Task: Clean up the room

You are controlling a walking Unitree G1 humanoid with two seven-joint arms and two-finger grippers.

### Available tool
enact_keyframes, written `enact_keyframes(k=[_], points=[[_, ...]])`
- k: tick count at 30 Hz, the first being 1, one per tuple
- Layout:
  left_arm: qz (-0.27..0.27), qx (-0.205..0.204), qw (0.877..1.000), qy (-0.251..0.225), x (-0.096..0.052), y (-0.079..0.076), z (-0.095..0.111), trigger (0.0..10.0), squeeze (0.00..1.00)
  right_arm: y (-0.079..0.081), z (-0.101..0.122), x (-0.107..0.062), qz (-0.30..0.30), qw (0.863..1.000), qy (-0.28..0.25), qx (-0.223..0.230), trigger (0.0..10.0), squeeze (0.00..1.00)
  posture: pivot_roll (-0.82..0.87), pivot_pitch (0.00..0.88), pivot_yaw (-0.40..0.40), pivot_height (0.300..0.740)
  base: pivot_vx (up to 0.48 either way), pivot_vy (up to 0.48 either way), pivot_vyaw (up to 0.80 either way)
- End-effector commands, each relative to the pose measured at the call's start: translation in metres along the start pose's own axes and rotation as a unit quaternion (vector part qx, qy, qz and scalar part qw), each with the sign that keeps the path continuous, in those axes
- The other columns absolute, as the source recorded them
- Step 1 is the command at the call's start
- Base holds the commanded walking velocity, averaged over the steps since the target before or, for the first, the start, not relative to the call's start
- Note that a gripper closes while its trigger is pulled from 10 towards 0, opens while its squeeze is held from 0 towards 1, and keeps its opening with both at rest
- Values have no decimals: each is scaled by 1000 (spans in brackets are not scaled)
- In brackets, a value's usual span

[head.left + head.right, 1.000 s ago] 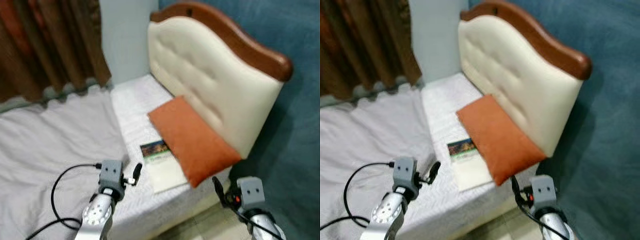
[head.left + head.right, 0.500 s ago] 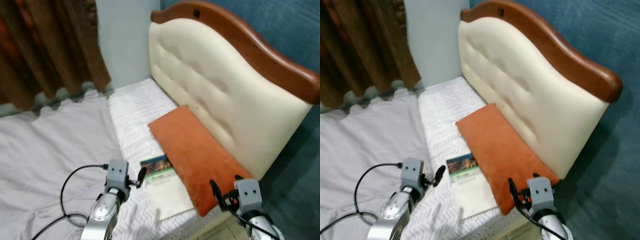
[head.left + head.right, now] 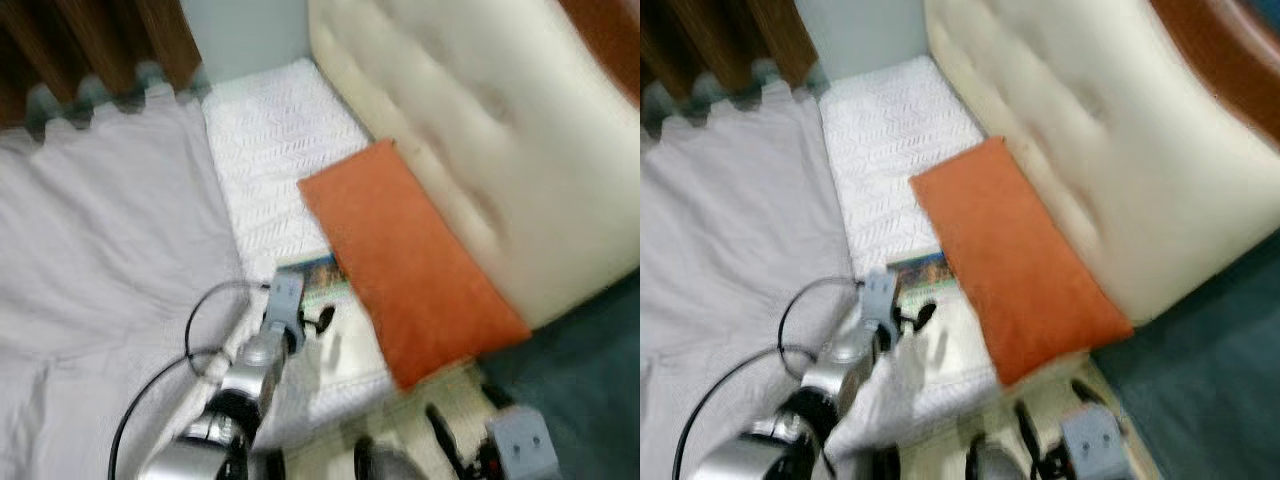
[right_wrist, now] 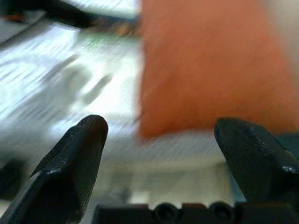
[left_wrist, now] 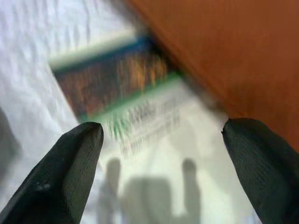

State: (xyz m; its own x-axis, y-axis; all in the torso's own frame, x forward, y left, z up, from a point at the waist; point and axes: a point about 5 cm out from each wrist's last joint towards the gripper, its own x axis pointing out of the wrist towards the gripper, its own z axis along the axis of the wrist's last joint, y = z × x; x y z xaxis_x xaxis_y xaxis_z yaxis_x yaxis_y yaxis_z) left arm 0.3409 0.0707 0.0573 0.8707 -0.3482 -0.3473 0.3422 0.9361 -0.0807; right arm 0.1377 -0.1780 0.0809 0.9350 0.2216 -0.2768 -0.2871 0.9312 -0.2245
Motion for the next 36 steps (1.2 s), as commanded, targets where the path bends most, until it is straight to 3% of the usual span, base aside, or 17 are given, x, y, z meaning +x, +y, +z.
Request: enact_keyframes(k=[1,7,8,10,15,17,20,25,36], points=[[-12,10,1000,2,3,-11,0,10000,0,13,7,-9,18,1000,-3,-4,10000,0,-406,614,-29,740,0,0,0],[-9,15,1000,11,3,-15,-6,10000,0,29,12,-21,28,999,14,14,10000,0,-408,640,-27,740,0,0,0],[-2,21,1000,8,3,-15,-5,10000,0,36,13,-29,31,999,23,22,10000,0,-436,656,-36,740,0,0,0],[7,28,1000,6,4,-13,-3,10000,0,37,13,-32,30,999,27,24,10000,0,-436,656,-36,740,0,0,0],[61,88,994,7,3,2,2,10000,0,41,13,-52,25,998,51,27,10000,0,-472,667,-55,740,0,0,0],[61,88,994,7,3,2,2,10000,0,41,13,-52,25,998,51,27,10000,0,-472,667,-55,740,0,0,0],[69,101,992,26,2,7,-3,10000,0,46,11,-67,27,996,75,29,10000,0,-485,676,-66,740,0,0,0],[114,85,986,83,-9,29,-27,10000,0,49,10,-74,30,995,88,33,10000,0,-478,683,-61,740,0,0,0],[174,126,970,112,-22,60,-39,10000,0,42,6,-76,25,995,97,22,10000,0,-450,681,-55,740,0,0,0]])
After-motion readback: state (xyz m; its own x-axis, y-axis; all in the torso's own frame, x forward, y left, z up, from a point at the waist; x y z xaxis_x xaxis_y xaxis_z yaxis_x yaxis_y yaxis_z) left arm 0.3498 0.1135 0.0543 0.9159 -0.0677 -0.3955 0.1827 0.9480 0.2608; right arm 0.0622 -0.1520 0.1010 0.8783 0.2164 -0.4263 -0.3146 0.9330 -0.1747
